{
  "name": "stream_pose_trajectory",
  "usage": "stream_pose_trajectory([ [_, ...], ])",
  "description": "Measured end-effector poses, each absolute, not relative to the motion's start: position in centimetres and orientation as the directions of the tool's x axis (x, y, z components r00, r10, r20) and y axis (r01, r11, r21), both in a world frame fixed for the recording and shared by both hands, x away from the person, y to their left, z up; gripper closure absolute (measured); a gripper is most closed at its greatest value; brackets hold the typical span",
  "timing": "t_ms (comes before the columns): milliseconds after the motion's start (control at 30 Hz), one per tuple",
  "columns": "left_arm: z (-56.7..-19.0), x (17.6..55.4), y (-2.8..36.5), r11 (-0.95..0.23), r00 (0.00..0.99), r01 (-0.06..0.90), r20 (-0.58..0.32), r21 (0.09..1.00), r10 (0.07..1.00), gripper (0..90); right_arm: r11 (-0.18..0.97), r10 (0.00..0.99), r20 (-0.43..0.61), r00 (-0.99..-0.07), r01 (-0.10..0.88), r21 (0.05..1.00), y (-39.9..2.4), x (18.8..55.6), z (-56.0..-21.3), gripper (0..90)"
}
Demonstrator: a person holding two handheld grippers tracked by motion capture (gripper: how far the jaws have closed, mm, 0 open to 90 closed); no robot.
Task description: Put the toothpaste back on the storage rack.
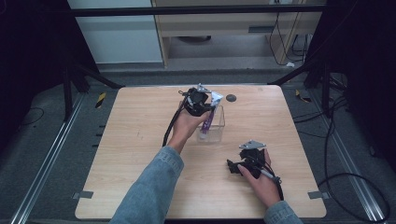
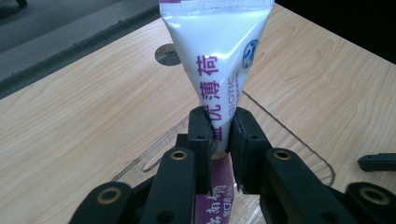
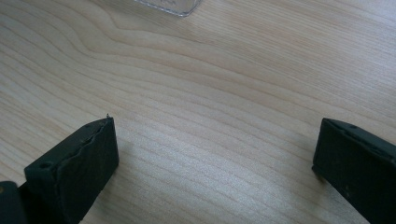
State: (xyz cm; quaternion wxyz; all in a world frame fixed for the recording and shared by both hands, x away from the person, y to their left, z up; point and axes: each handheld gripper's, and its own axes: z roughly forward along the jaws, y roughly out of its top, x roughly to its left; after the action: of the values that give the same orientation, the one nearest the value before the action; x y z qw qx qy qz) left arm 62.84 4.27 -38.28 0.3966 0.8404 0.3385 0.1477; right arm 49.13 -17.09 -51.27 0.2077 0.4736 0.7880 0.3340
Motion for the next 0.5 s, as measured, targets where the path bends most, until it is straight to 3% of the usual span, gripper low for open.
stream_pose_trajectory([
  [500, -38.3, 62.73, 3.91, -0.468, 0.731, 0.453, -0.016, 0.759, 0.682, 82.7, 0.328, 0.885, -0.011, -0.466, 0.608, 0.723, -17.09, 49.13, -51.26, 0.4],
])
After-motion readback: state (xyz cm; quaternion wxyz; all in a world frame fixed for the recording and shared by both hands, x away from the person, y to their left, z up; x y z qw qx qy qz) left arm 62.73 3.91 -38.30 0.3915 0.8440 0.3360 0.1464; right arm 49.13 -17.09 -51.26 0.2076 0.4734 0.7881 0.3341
